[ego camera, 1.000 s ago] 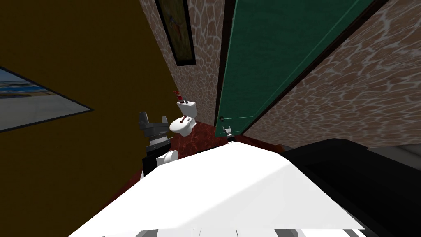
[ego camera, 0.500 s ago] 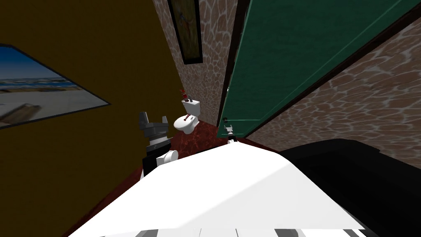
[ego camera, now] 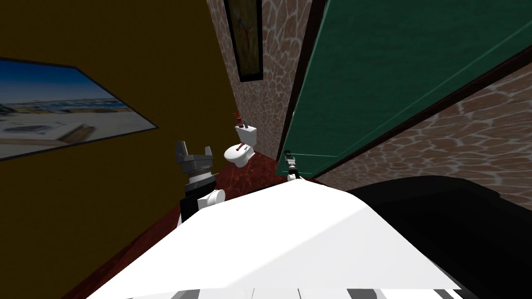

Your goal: Pull the door open

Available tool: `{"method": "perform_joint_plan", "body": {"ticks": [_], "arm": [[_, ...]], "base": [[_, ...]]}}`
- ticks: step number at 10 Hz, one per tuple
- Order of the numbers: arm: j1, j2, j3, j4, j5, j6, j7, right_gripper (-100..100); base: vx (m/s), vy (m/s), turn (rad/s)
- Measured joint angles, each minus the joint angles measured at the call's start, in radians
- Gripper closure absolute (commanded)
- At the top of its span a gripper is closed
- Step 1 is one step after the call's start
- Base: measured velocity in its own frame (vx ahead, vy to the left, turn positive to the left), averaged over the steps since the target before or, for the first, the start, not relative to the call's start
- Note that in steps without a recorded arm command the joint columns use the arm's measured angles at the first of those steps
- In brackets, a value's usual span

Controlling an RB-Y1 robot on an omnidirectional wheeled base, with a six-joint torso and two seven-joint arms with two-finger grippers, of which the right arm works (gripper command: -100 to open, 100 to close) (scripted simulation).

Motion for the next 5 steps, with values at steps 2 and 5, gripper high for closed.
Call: {"method": "perform_joint_plan", "body": {"ticks": [2, 5], "arm": [[-0.040, 0.016, -0.053, 0.065, 0.020, -0.013, -0.005, -100], [-0.085, 0.040, -0.136, 0.129, 0.052, -0.020, -0.006, -100]], "base": [[0.005, -0.059, 0.221], [-0.004, -0.069, 0.176]]}}
